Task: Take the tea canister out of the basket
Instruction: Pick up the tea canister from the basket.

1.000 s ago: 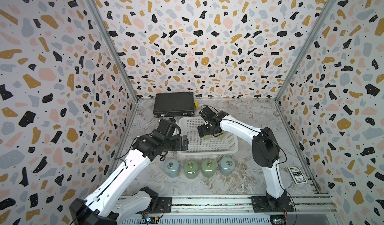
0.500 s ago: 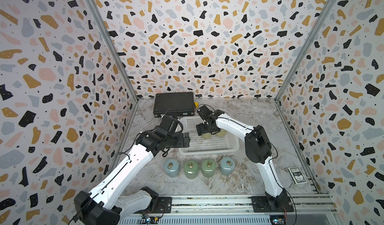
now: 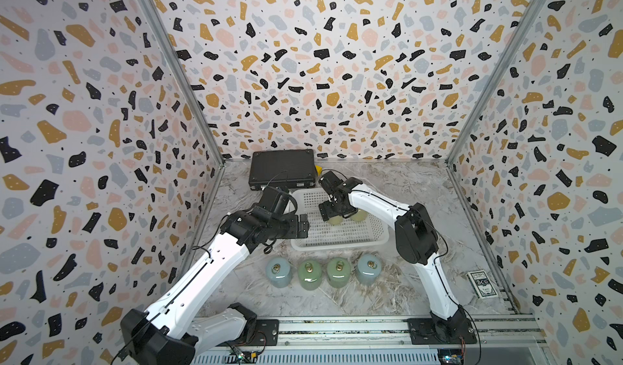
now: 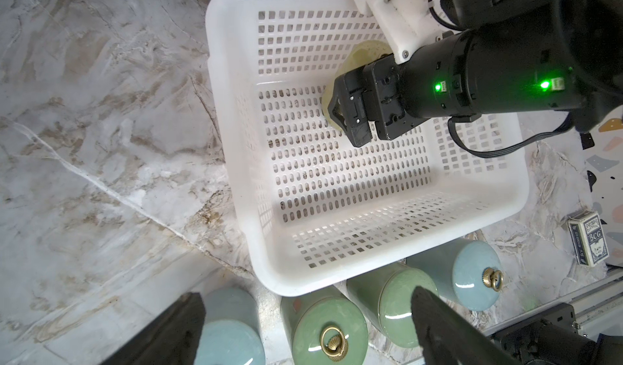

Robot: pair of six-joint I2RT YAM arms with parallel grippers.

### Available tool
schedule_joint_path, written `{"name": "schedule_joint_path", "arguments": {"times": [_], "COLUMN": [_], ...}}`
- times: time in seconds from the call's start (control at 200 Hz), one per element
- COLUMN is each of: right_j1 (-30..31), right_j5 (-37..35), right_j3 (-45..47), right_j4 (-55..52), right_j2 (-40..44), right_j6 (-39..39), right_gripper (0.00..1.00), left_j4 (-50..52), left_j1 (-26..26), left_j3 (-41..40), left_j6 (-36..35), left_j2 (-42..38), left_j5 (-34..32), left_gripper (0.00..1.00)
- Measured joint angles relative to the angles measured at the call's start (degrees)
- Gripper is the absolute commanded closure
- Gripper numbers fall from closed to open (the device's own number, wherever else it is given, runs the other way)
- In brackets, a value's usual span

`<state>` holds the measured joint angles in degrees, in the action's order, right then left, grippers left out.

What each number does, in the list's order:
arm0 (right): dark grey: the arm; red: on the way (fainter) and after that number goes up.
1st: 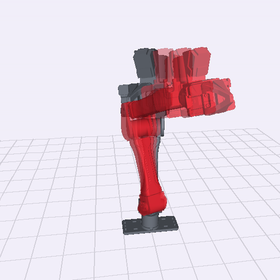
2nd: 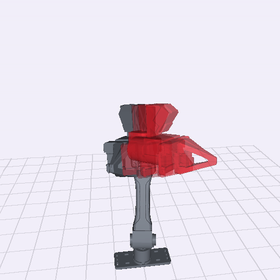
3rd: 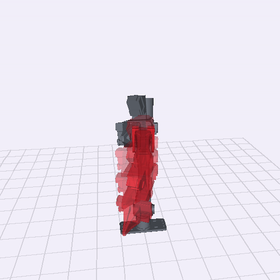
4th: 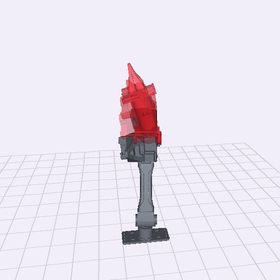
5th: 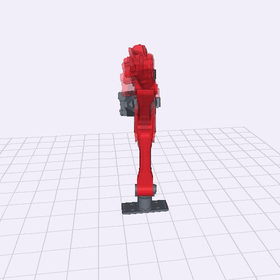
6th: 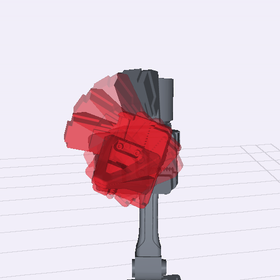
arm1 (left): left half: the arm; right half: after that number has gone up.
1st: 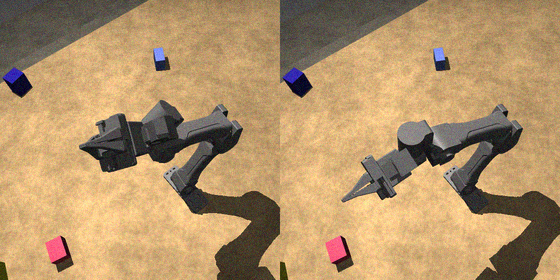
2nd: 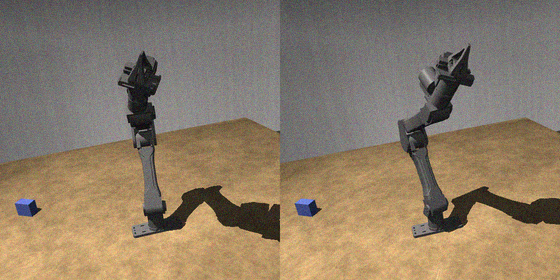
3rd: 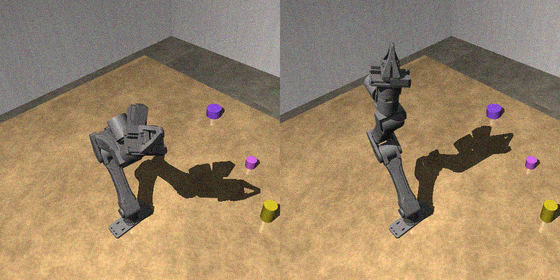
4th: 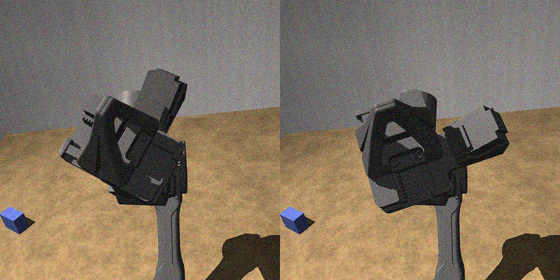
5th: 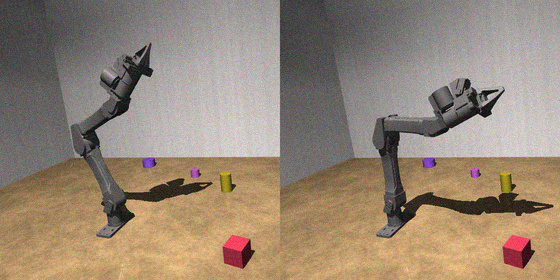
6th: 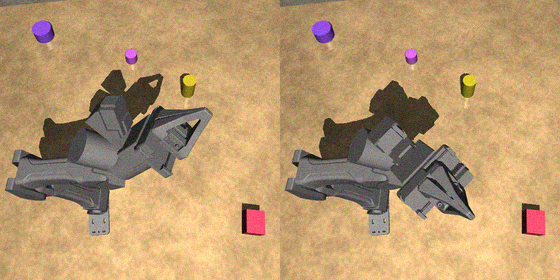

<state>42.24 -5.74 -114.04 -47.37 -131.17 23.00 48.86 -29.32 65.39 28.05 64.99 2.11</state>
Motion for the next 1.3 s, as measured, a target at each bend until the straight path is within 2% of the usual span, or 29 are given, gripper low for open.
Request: {"name": "schedule_joint_path", "arguments": {"times": [0.14, 0.21, 0.36, 0.451, 0.846, 1.021, 1.302], "right_j1": [0.1, 0.2, 0.0, -0.2, 0.4, 0.9, 1.1], "right_j5": [-0.1, -0.6, -0.9, -0.4, 0.2, 0.2, -0.1], "right_j3": [-0.9, -1.4, -2.0, -2.3, -1.9, 0.3, 5.2], "right_j4": [-0.4, -0.5, -0.5, -0.5, -1.2, -2.4, -3.5], "right_j2": [-0.6, -1.0, -1.8, -1.8, -0.8, 3.8, 17.5], "right_j6": [-0.3, -0.6, -1.3, -1.6, -2.5, -2.5, -2.4], "right_gripper": [0.01, 0.04, 0.21, 0.25, 0.26, 0.27, 0.27], "left_j4": [0.0, 0.0, 0.0, 0.0, 0.0, -0.3, -3.0], "left_j1": [0.0, 0.0, 0.0, 0.0, 0.0, 0.0, 0.0], "left_j3": [0.0, 0.0, 0.0, 0.0, 0.0, 0.0, 0.0], "left_j6": [0.0, 0.0, 0.0, 0.0, 0.0, 0.0, 0.0], "left_j2": [0.0, 0.0, -0.1, -0.3, -0.7, -1.2, -1.5], "left_j5": [0.3, 0.4, 0.4, 0.4, 1.1, 2.9, 8.4], "left_gripper": [0.00, 0.00, 0.00, 0.00, 0.00, 0.01, 0.00]}}
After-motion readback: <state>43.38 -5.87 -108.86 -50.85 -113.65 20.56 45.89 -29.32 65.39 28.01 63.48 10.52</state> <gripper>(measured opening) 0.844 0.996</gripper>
